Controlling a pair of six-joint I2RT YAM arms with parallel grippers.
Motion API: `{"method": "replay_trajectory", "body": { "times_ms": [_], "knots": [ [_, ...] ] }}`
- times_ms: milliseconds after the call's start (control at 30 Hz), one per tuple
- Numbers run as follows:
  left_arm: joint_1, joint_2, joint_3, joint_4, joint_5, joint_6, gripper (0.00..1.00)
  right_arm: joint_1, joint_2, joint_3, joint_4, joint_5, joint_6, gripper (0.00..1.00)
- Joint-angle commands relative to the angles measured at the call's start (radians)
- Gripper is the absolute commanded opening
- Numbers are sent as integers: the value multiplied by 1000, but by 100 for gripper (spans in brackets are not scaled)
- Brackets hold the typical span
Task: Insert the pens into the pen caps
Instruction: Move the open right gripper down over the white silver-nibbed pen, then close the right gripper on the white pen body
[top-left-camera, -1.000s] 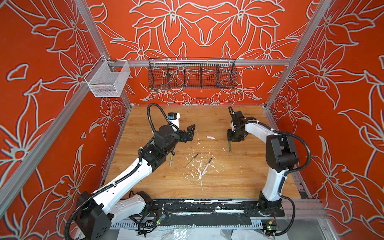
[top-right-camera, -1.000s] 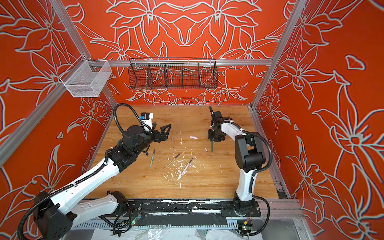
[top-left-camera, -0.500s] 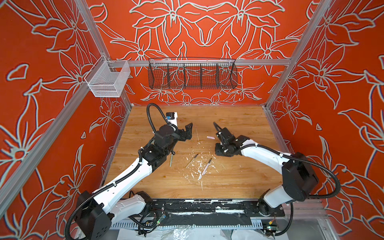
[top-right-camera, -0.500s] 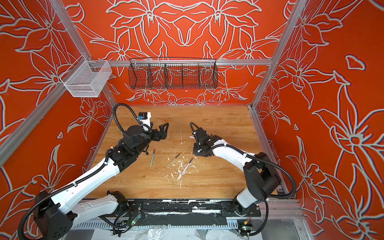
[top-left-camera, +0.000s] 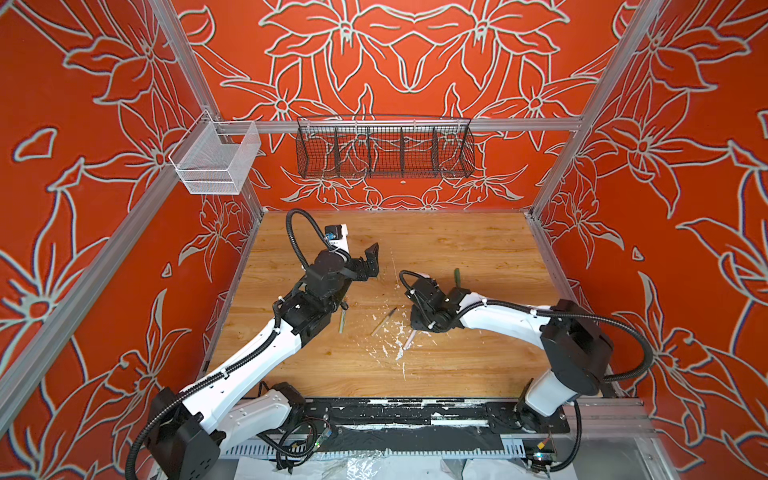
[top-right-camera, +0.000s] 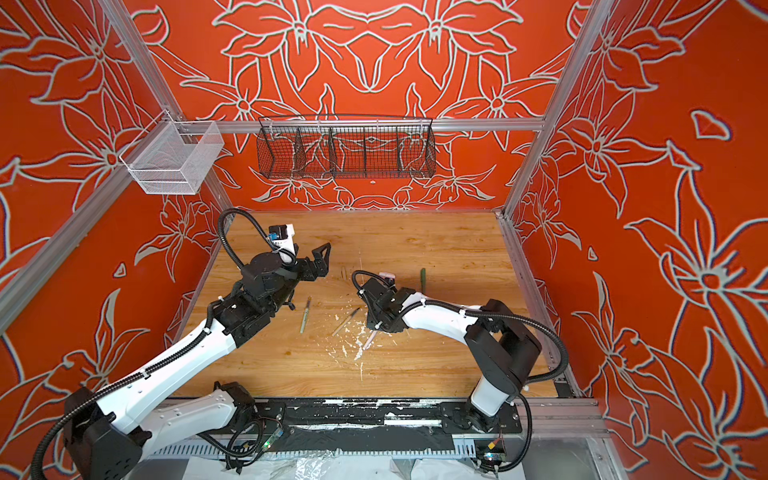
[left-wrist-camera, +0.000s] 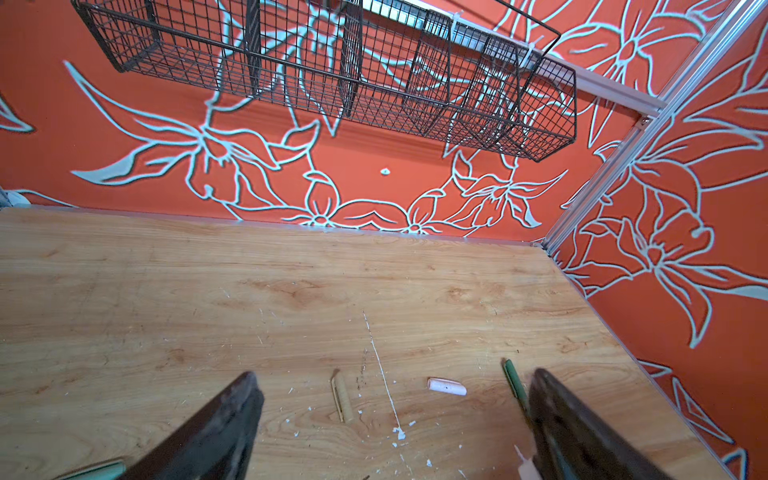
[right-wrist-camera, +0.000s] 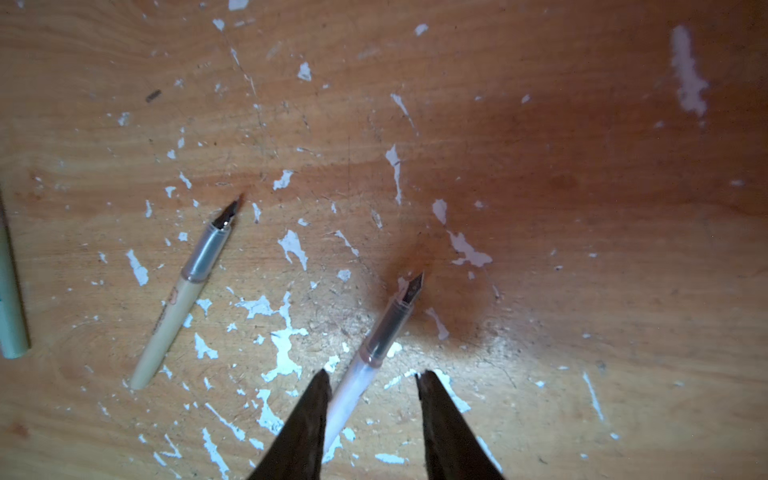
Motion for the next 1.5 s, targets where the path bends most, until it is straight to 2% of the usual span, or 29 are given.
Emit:
{"method": "replay_trajectory", "body": {
  "times_ms": [0,133,367,800,967,1133,1467],
  "knots": [
    [-1,-20,-14,36,-27,-10,98,17,29,37,-29,56,58,39],
    [0,-31,-14,35,-19,-19,98,19,48,34,-33,60,74,38],
    [0,-40,-18,44,-20,-16,98,25,85,39,-32,81,80,26],
    [0,-38,-19,44,-22,-10,98,15,151,59,-38,101,58,24],
    [0,-38,-18,44,-26,-3,98,-22,119,-21,44,57,53,15],
    [2,-31,-19,46,-23,-6,98,-23,80,-5,37,67,9,8],
    [3,-1,-5,29,5,-5,98,-30,-19,9,51,138,-75,6]
  ]
}}
